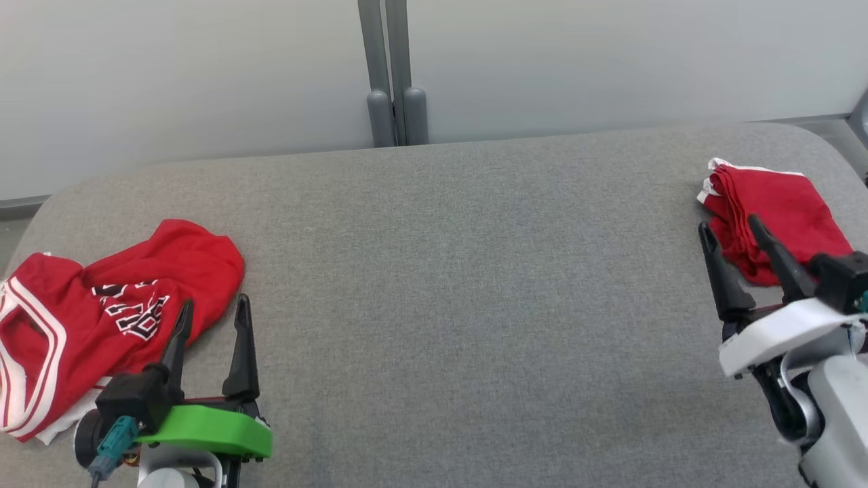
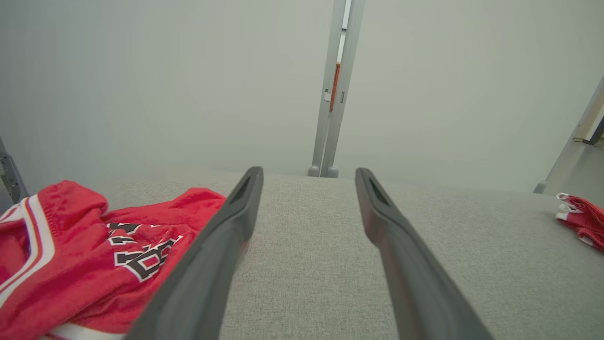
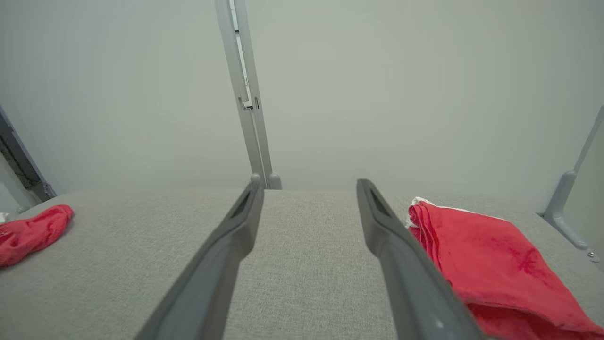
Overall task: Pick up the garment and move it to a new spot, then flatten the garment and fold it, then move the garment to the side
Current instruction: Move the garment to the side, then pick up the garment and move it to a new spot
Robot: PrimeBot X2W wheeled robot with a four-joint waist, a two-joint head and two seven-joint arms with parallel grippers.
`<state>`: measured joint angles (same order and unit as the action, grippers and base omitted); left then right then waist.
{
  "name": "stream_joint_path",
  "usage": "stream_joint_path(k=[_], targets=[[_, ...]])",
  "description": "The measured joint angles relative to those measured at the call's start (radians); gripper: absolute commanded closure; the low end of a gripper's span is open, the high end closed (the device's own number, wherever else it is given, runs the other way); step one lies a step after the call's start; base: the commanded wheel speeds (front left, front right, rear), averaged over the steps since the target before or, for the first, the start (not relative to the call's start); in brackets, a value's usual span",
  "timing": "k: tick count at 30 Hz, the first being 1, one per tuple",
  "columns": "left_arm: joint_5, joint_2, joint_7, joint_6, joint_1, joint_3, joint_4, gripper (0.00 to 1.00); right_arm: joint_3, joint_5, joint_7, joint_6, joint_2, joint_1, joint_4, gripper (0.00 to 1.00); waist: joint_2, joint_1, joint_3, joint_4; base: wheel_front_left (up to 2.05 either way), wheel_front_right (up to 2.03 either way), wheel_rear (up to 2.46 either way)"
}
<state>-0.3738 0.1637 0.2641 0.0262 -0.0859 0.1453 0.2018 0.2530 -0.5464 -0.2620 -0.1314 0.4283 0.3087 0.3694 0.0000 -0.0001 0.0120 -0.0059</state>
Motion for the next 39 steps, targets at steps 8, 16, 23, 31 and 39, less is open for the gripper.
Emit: stream_joint_path(k=[8, 16, 23, 31, 39], targets=[[0.024, -0.042, 0.0, 0.014, 0.057, -0.045, -0.017, 0.0, -0.094, 0.077, 0.0, 0.0, -0.099, -0.148, -0.086, 0.0, 0.0, 0.0, 0.014, 0.005, 0.0, 0.0, 0.0], [0.068, -0.065, 0.0, 0.037, 0.061, -0.07, -0.018, 0.0, -0.106, 0.109, -0.001, 0.0, -0.117, -0.164, -0.09, 0.0, 0.0, 0.0, 0.014, 0.008, 0.0, 0.0, 0.0], [0.084, -0.079, 0.0, 0.055, 0.06, -0.081, -0.009, 0.0, -0.099, 0.11, 0.0, 0.0, -0.119, -0.166, -0.085, 0.0, 0.0, 0.0, 0.013, 0.011, 0.0, 0.0, 0.0], [0.102, -0.089, 0.0, 0.069, 0.059, -0.089, -0.001, 0.0, -0.083, 0.105, 0.0, 0.0, -0.118, -0.17, -0.08, 0.0, 0.0, 0.0, 0.012, 0.03, 0.0, 0.0, 0.0], [0.111, -0.092, 0.0, 0.072, 0.046, -0.104, 0.02, 0.0, -0.042, 0.086, -0.001, 0.0, -0.13, -0.181, -0.104, 0.0, 0.0, 0.0, 0.012, 0.097, 0.0, 0.0, 0.0]])
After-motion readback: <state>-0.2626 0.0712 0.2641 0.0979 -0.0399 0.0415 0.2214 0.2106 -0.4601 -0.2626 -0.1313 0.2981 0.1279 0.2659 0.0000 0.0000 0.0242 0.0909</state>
